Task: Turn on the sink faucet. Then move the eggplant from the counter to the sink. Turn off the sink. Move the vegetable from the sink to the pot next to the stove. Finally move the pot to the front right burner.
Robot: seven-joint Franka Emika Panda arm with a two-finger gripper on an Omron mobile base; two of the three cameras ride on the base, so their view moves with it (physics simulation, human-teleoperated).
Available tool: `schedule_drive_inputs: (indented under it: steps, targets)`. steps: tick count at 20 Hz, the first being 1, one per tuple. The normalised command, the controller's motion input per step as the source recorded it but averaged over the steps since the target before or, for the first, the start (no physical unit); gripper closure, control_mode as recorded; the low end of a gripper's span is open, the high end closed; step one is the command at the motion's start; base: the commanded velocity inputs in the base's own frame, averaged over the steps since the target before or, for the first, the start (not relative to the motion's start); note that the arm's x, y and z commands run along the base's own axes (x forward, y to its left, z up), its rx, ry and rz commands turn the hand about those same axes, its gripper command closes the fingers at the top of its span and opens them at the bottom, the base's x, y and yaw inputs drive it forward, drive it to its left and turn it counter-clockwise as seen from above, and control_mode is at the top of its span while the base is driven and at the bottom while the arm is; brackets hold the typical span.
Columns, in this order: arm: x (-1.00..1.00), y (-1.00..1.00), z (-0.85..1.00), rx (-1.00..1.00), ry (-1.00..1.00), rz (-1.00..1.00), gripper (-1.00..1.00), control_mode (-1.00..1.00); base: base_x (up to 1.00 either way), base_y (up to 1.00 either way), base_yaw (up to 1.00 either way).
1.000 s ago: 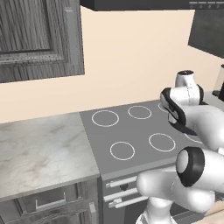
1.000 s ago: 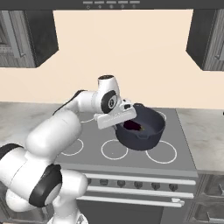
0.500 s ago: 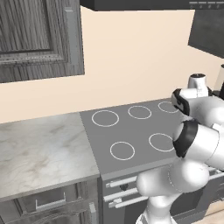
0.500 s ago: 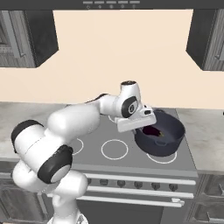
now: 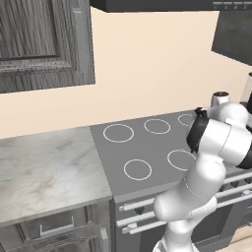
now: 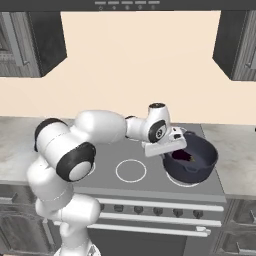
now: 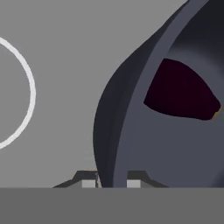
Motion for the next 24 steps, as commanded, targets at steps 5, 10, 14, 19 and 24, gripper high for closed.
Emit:
schedule_drive_inputs:
  steps: [5,10,14,19,24]
  targets:
    - [0.19,-0.29,-0.37,0.0,0.0,0.0,1.0,-1.0,0.0,0.0,0.0]
    - [0.04,-0.13,-0.25,0.0,0.0,0.0,1.0,-1.0,0.0,0.0,0.0]
    - [0.0,0.0,-0.11,0.0,0.0,0.01,1.0,-1.0,0.0,0.0,0.0]
    - [-0.05,0.0,0.0,0.0,0.0,0.07,1.0,-1.0,0.0,0.0,0.0]
    - [-0.17,0.0,0.0,0.0,0.0,0.09,1.0,-1.0,0.0,0.0,0.0]
